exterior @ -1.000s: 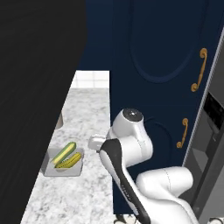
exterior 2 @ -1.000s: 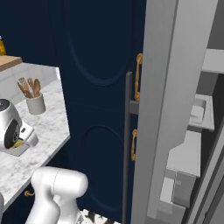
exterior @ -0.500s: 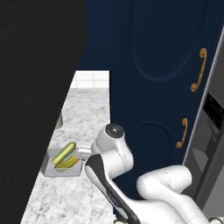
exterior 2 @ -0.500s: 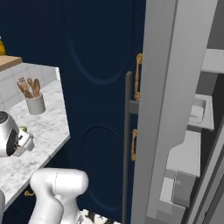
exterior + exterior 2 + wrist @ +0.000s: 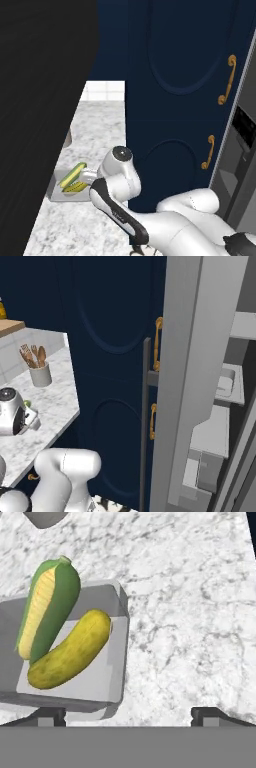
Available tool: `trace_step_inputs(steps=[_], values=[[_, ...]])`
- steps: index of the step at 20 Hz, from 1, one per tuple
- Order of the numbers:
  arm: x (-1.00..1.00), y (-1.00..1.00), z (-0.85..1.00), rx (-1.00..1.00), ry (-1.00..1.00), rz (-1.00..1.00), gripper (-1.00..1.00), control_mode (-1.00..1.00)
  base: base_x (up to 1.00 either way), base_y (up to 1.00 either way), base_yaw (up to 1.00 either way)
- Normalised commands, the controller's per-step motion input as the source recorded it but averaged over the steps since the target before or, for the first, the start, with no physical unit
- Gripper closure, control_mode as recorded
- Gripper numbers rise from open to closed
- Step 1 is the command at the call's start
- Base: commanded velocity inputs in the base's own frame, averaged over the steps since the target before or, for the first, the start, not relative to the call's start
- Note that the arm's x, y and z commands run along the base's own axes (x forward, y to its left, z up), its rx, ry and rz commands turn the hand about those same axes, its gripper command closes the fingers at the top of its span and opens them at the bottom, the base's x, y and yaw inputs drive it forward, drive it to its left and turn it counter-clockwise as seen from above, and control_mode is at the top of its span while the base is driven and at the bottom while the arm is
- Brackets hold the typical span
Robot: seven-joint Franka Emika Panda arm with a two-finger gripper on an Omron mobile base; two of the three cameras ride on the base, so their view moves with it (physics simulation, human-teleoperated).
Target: Take the meat container that has the shrimp and place it on the second highest rack of the freezer. Then take the vegetable container that has the cucumber and corn and place it on the highest rack of the freezer.
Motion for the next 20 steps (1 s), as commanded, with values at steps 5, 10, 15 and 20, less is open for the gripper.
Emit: trace_step_inputs(steps=[5,10,15,20], values=[[0.40,0.27,-0.25,0.00,0.16,0.00,-1.00,-1.00,0.00,0.00,0.00],[0.06,0.30,-0.35,-0.05,0.08,0.00,-1.00,-1.00,0.00,0.00,0.00],[0.00,0.06,-0.35,-0.08,0.01,0.00,1.00,-1.00,0.00,0.00,0.00],[0.00,0.00,-0.23,-0.08,0.00,0.00,1.00,-1.00,0.00,0.00,0.00]])
